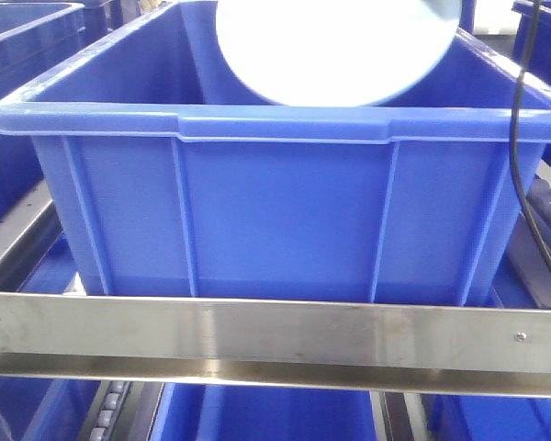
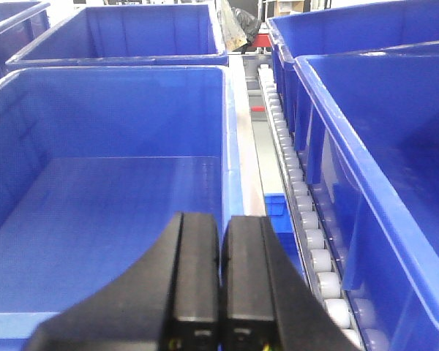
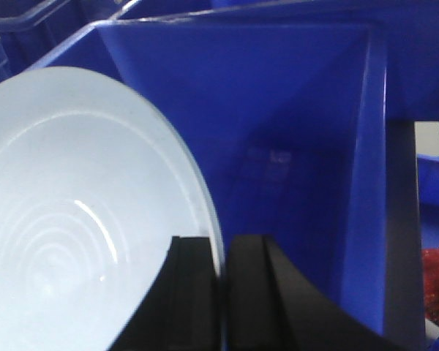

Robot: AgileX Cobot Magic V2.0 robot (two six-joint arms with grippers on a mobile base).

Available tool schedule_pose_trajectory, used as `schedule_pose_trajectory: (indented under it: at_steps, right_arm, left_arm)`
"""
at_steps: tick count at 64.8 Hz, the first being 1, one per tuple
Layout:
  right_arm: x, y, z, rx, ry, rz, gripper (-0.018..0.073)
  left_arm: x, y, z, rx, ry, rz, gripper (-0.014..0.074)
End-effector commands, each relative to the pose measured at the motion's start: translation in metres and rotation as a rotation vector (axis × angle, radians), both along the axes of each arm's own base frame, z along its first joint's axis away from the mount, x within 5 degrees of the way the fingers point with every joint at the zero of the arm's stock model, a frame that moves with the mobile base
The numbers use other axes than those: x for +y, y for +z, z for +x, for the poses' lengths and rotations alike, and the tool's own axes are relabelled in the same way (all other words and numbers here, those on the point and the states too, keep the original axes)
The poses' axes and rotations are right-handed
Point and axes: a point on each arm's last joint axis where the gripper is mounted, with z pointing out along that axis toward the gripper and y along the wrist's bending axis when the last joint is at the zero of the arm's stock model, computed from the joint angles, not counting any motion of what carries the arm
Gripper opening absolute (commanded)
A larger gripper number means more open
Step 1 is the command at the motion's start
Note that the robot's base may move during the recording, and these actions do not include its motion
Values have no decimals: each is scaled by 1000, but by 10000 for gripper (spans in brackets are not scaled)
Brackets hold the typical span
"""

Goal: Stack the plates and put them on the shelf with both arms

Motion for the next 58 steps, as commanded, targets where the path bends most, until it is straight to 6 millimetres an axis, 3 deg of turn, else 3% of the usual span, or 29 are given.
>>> schedule_pose_trajectory:
  at_steps: [1, 10, 18, 30, 41, 58]
  right_arm:
    - [-3, 35, -1, -183, -31, 57, 260]
    - [-3, 39, 0, -193, -31, 64, 394]
    - [-3, 42, 0, -214, -36, 69, 389]
    - [-4, 45, -2, -224, -37, 71, 280]
    - [-11, 51, -19, -244, -37, 79, 44]
    - [-31, 41, -76, -291, -33, -13, 55]
  left_arm:
    - [1, 18, 1, -107, 11, -15, 82]
    - [1, 18, 1, -107, 11, -15, 82]
    - [1, 18, 1, -107, 11, -15, 82]
    - [1, 18, 1, -107, 11, -15, 82]
    - [1, 18, 1, -107, 11, -15, 82]
    - [1, 18, 1, -107, 11, -15, 82]
